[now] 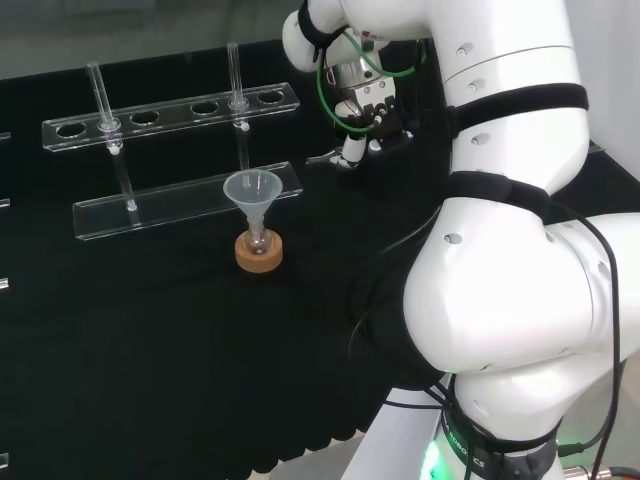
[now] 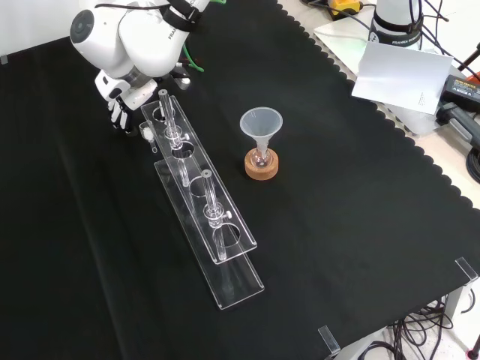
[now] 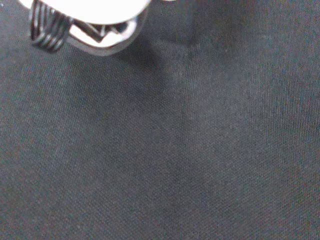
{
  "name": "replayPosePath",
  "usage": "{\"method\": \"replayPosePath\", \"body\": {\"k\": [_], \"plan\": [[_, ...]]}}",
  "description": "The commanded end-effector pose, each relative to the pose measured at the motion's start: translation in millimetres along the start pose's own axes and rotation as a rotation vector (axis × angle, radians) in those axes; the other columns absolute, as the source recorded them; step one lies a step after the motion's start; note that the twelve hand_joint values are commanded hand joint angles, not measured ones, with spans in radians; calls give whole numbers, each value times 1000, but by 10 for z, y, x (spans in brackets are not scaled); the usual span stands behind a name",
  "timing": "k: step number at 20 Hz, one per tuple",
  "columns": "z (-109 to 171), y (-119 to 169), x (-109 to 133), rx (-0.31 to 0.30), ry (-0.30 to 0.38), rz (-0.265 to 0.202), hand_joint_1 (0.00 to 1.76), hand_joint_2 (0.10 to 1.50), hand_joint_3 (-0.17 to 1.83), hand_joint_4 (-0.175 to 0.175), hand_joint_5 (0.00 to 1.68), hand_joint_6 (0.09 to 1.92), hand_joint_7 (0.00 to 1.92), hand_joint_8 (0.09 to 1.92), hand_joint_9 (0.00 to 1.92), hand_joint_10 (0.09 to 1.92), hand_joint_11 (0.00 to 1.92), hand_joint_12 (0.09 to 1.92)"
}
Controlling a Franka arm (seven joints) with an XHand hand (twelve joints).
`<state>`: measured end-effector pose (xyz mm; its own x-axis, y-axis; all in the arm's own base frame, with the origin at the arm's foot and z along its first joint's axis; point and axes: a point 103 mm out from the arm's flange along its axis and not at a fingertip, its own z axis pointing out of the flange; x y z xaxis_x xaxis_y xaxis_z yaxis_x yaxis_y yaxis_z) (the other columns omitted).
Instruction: Pick up the weighing funnel.
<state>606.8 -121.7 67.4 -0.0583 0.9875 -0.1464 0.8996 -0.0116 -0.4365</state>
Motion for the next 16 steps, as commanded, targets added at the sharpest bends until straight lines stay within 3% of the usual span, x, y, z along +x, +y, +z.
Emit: {"method": "replayPosePath", "body": {"k": [1,4,8,11,13,16], "plan": [[22,2,25,5,6,-3,954,589,648,38,757,717,400,699,684,554,499,1274],[32,-1,31,-6,14,-2,952,591,646,51,810,714,404,700,687,556,501,1274],[29,-8,40,-14,20,7,949,597,642,110,998,687,439,704,715,558,520,1272],[27,-13,50,-14,21,11,1050,844,326,165,1133,723,461,705,744,547,557,1248],[23,-24,62,-32,11,25,1075,891,239,173,1185,674,484,702,765,537,580,1232],[-4,-46,55,-53,-1,44,1108,796,379,175,1281,561,572,677,867,478,680,1152]]}}
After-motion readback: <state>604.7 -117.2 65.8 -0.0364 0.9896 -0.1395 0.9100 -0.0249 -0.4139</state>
